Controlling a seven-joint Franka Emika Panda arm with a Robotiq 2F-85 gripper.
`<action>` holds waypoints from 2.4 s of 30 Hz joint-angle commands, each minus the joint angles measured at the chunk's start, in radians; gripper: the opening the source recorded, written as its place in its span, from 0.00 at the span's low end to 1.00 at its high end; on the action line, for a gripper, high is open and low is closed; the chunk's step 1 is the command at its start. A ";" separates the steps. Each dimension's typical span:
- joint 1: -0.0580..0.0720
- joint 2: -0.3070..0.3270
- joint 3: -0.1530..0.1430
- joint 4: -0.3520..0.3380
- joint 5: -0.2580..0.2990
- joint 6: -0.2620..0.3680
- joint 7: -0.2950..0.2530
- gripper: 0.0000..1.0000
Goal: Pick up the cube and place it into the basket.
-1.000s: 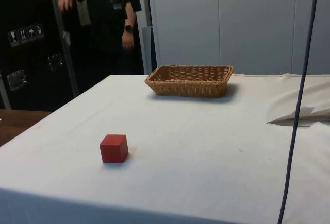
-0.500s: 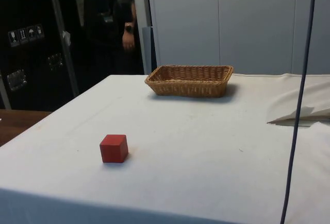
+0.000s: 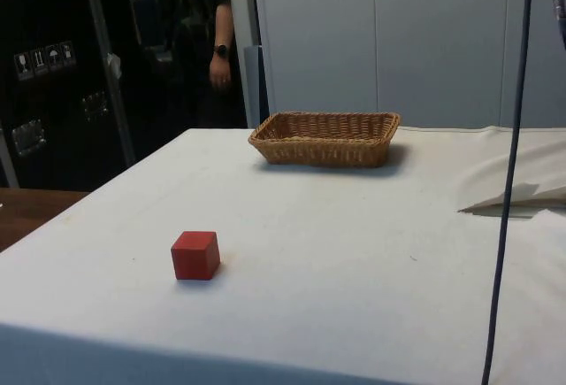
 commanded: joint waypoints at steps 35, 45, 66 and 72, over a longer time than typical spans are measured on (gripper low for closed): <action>0.011 0.117 0.061 -0.085 -0.069 0.184 0.206 1.00; 0.014 0.141 0.076 -0.121 -0.104 0.267 0.263 1.00; 0.009 0.175 0.079 -0.201 -0.119 0.493 0.229 1.00; 0.000 0.201 0.080 -0.212 -0.116 0.537 0.188 1.00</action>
